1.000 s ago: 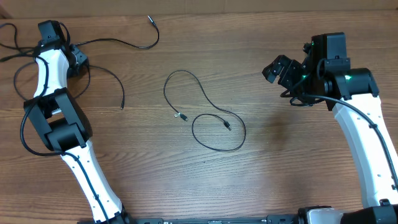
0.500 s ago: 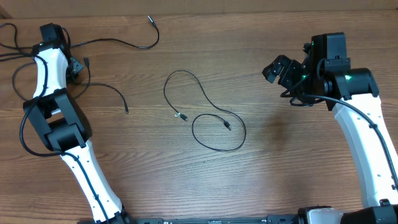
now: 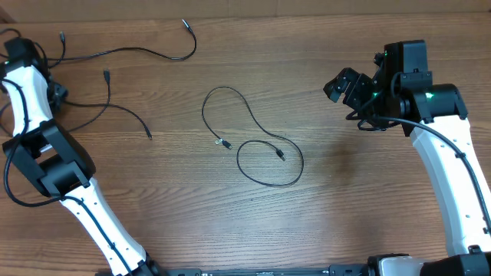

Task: Untangle cables

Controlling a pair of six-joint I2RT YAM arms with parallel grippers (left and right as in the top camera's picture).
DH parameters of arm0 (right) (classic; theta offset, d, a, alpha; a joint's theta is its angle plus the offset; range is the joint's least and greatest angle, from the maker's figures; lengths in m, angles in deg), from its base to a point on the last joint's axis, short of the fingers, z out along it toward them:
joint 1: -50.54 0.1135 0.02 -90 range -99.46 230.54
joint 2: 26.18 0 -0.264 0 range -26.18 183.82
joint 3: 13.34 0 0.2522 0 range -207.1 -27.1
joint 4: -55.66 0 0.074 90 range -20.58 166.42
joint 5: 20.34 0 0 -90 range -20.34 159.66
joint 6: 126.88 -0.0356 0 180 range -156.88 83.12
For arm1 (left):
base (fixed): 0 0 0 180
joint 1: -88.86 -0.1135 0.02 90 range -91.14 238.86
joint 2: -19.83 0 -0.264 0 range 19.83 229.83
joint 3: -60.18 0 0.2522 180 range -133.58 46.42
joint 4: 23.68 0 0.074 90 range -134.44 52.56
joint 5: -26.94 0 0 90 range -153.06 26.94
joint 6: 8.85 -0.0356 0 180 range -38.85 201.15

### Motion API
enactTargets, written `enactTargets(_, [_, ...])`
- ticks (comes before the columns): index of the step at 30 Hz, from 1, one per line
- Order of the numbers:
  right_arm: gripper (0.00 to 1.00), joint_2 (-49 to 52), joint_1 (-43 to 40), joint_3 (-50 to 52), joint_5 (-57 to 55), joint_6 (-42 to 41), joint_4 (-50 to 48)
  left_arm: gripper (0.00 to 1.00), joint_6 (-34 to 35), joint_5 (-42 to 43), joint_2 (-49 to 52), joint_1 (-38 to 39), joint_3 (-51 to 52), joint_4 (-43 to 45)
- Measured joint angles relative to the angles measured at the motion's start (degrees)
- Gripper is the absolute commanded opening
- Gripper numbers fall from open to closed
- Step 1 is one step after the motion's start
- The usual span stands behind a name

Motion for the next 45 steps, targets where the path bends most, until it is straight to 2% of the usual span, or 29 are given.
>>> enactTargets(3, [1.00,0.0,0.0,0.0,0.0,0.0,0.0,0.77,-3.1,0.1,0.0,0.7,-4.9,-2.8])
enactTargets(5, [1.00,0.0,0.0,0.0,0.0,0.0,0.0,0.73,-4.1,2.6,0.0,1.4,-8.4,-7.0])
enactTargets(6, [1.00,0.0,0.0,0.0,0.0,0.0,0.0,0.70,-4.8,5.5,0.0,1.8,-10.5,-9.0])
enactTargets(7, [1.00,0.0,0.0,0.0,0.0,0.0,0.0,0.74,-5.3,8.0,0.0,2.0,-11.6,-9.8])
enactTargets(9, [1.00,0.0,0.0,0.0,0.0,0.0,0.0,0.84,-9.5,20.5,0.0,3.0,-13.9,-9.9])
enactTargets(11, [1.00,0.0,0.0,0.0,0.0,0.0,0.0,0.89,-14.2,29.8,0.0,4.0,-14.0,-9.7])
enactTargets(13, [1.00,0.0,0.0,0.0,0.0,0.0,0.0,0.88,-20.6,38.9,0.0,6.1,-14.0,-9.9])
enactTargets(15, [1.00,0.0,0.0,0.0,0.0,0.0,0.0,0.87,-27.4,44.1,0.0,9.6,-14.0,-10.6])
enactTargets(19, [1.00,0.0,0.0,0.0,0.0,0.0,0.0,0.88,-34.8,46.9,0.0,18.7,-14.0,-11.0])
enactTargets(24, [1.00,0.0,0.0,0.0,0.0,0.0,0.0,0.88,-32.8,46.7,0.0,29.9,-14.0,-12.1])
enactTargets(30, [1.00,0.0,0.0,0.0,0.0,0.0,0.0,0.89,-24.4,37.3,0.0,40.0,-14.0,-21.0])
enactTargets(36, [1.00,0.0,0.0,0.0,0.0,0.0,0.0,0.90,-20.7,33.4,0.0,48.1,-14.0,-27.2])
enactTargets(40, [1.00,0.0,0.0,0.0,0.0,0.0,0.0,0.93,-19.9,33.8,0.0,48.9,-14.0,-30.2])
enactTargets(45, [1.00,0.0,0.0,0.0,0.0,0.0,0.0,0.92,-19.4,38.1,0.0,48.4,-14.0,-33.7])
